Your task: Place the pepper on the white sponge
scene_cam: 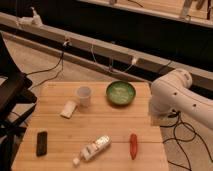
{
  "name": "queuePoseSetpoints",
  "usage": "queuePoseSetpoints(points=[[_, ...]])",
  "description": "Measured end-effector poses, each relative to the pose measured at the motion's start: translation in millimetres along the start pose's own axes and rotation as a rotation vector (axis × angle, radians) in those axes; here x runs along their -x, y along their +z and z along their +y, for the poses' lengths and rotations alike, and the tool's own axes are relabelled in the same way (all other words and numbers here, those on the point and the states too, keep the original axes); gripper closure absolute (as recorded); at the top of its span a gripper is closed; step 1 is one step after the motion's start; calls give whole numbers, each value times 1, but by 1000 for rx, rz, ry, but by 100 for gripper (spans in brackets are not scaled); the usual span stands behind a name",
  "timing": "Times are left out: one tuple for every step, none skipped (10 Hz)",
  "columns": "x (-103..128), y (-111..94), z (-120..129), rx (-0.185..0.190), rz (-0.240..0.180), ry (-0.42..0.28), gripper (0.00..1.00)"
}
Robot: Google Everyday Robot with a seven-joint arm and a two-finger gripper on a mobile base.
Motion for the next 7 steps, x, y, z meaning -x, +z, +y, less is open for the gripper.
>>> queuePoseSetpoints(points=[[-5,6,3,2,0,7,49],[-11,15,3,9,-5,15,39],[-10,19,-1,48,-42,51,29],[-7,25,-4,128,-86,109,22],[0,33,-4,194,-123,163,20],[5,43,-2,240,-150,233,20],[12,51,1,279,-178,333,20]])
